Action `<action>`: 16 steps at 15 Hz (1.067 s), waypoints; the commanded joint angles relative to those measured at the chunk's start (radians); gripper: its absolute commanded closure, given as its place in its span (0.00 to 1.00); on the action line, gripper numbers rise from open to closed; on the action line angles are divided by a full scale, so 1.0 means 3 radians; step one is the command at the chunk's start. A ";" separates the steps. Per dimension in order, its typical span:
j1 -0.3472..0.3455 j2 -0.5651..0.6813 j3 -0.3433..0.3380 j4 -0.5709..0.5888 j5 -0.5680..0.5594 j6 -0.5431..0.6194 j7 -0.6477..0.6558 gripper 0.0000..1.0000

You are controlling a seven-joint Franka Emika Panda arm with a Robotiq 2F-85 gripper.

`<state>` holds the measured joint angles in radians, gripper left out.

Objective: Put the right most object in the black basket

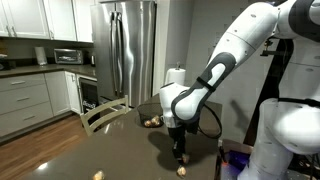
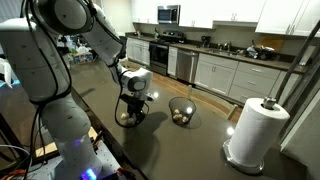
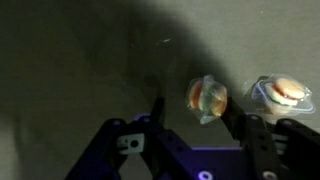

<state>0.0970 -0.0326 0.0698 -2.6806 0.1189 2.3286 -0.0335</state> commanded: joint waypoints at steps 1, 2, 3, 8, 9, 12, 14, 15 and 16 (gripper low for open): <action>-0.0039 0.0069 -0.0005 0.0059 -0.0098 -0.0009 0.0044 0.71; -0.0036 0.0053 -0.0002 0.0075 -0.0106 -0.0049 0.0070 0.27; -0.0036 0.0053 -0.0001 0.0094 -0.0117 -0.0084 0.0089 0.31; -0.0042 0.0093 -0.0006 0.0214 -0.0149 -0.0387 0.0194 0.07; -0.0043 0.0109 -0.0007 0.0243 -0.0156 -0.0452 0.0216 0.02; -0.0043 0.0169 -0.0008 0.0338 -0.0171 -0.0656 0.0301 0.31; -0.0040 0.0197 -0.0009 0.0381 -0.0175 -0.0727 0.0316 0.29; -0.0040 0.0216 -0.0010 0.0399 -0.0173 -0.0744 0.0318 0.34; -0.0041 0.0234 -0.0013 0.0415 -0.0174 -0.0753 0.0313 0.43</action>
<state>0.0938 0.0069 0.0642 -2.5916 0.0901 2.1406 0.0311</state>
